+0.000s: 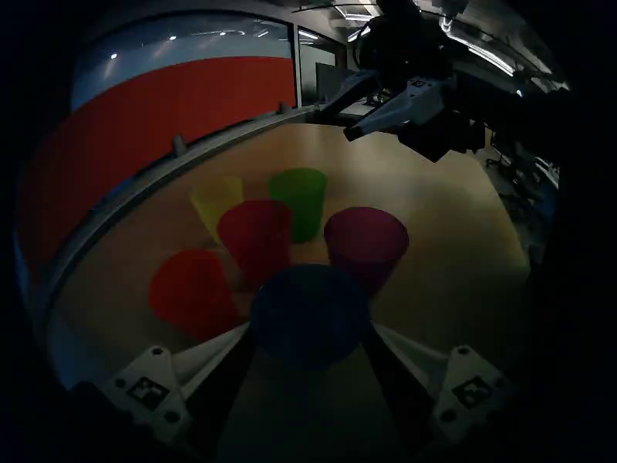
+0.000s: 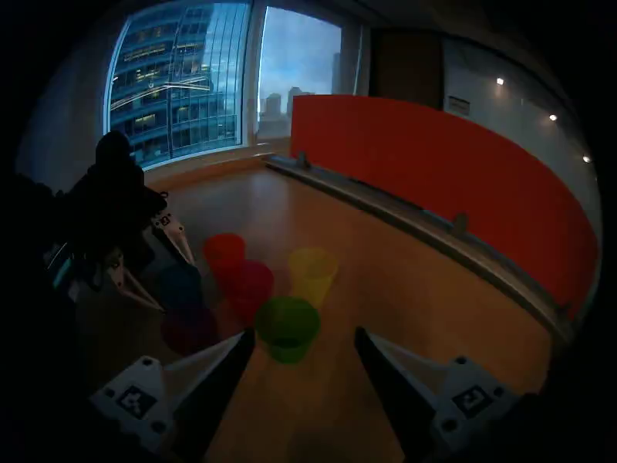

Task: Pour water

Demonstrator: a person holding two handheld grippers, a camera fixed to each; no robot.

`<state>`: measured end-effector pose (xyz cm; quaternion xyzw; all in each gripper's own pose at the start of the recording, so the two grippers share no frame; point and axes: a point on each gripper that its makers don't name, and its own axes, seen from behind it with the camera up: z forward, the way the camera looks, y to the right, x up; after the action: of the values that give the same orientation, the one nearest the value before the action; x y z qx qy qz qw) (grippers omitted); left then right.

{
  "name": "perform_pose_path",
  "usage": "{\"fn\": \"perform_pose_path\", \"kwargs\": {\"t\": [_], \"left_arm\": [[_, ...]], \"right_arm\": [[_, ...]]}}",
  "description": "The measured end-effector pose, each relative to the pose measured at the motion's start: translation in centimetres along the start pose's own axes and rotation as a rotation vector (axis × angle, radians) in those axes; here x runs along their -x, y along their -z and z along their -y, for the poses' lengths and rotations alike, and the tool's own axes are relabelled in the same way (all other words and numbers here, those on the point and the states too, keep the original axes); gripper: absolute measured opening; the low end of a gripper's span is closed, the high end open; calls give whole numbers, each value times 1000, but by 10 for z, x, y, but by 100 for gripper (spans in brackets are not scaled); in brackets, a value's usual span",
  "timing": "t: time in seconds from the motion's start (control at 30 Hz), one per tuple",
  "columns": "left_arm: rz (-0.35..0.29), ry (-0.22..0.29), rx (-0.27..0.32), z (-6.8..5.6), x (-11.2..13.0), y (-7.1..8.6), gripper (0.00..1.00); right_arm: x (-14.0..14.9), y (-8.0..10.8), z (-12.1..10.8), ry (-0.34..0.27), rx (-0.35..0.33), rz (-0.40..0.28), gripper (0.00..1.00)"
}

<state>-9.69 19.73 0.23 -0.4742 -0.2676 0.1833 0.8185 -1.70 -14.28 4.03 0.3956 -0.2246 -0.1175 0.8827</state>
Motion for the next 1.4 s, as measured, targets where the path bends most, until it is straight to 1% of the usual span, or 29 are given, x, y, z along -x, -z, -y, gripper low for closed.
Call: {"fn": "perform_pose_path", "kwargs": {"t": [0.17, 0.37, 0.67, 0.87, 1.1, 1.4], "left_arm": [[-8, 5, 14, -3, -4, -3, 90], [-20, 17, 17, -3, -7, -5, 89], [-23, 42, 9, -1, -5, -6, 88], [-15, 30, 16, -3, -3, -5, 88], [-17, 28, 18, -3, -3, -4, 87], [-17, 30, 16, -2, -2, -2, 86]], "right_arm": [[1, -4, 0, -5, -6, 3, 100], [2, -8, -1, -8, -6, 7, 100], [4, -12, -1, -17, -14, 9, 100], [7, -17, 1, -18, -20, 15, 100], [14, -24, 8, -31, -41, 21, 100], [29, -40, 16, -27, -52, 48, 100]]}}
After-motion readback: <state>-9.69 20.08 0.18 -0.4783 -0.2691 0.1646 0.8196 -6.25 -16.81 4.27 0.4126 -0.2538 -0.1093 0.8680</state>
